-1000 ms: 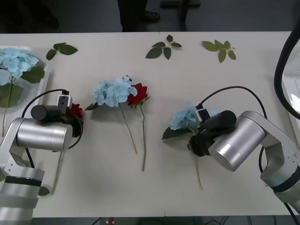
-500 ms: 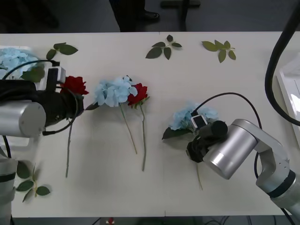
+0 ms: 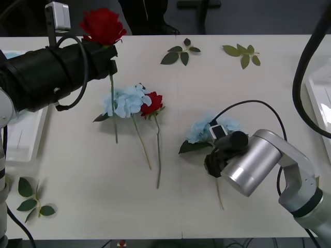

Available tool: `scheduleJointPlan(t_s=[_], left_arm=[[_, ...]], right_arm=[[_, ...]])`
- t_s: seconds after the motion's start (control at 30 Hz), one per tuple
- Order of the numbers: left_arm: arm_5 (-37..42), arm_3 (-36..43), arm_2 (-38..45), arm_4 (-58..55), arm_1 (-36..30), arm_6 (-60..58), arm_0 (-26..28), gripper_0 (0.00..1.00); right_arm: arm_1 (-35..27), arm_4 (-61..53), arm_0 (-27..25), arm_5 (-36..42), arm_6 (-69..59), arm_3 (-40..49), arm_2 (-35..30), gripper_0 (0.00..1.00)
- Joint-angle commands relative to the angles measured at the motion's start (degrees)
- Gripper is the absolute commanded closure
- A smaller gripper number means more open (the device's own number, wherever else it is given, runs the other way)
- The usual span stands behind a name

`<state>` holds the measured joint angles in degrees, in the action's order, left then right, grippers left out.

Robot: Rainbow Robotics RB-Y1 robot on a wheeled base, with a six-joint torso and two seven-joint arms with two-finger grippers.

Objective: Place the red flowers into the right box and the blue flowers into the left box. If a person shows an open palm, hand one flower to the person first, then continue sorting.

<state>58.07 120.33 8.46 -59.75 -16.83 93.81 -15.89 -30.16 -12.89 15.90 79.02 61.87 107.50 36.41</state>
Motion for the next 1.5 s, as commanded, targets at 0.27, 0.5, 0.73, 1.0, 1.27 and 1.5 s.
scheduleJointPlan(t_s=[0.27,0.5,0.73,1.0,1.27,1.5], left_arm=[[-12.2,-0.8,-7.2,-6.9,7.0,1.3,-3.6,1.0],[-17.1,-6.1,-12.2,-7.8,12.7,2.7,-5.3,1.0],[-17.6,-10.0,-15.0,-11.5,14.0,2.8,-7.1,1.0],[-18.6,-10.3,-18.2,-14.1,12.8,2.4,-7.1,1.0],[-18.7,-10.3,-18.7,-14.1,12.8,2.4,-7.0,1.0],[-18.6,-10.3,-18.7,-14.1,12.8,2.5,-7.0,1.0]], right_arm=[[-4.8,-8.9,-3.0,9.7,9.5,20.2,-12.6,0.09],[-2.0,-20.4,-7.1,11.5,23.0,26.3,-27.4,0.09],[1.8,-32.8,-7.5,11.3,35.8,26.4,-38.5,0.09],[4.1,-50.1,-7.5,10.5,45.9,23.5,-48.1,0.09],[4.3,-61.1,-5.9,10.4,47.1,17.5,-50.0,0.09],[4.3,-60.4,-4.5,7.5,45.7,15.9,-45.9,0.12]])
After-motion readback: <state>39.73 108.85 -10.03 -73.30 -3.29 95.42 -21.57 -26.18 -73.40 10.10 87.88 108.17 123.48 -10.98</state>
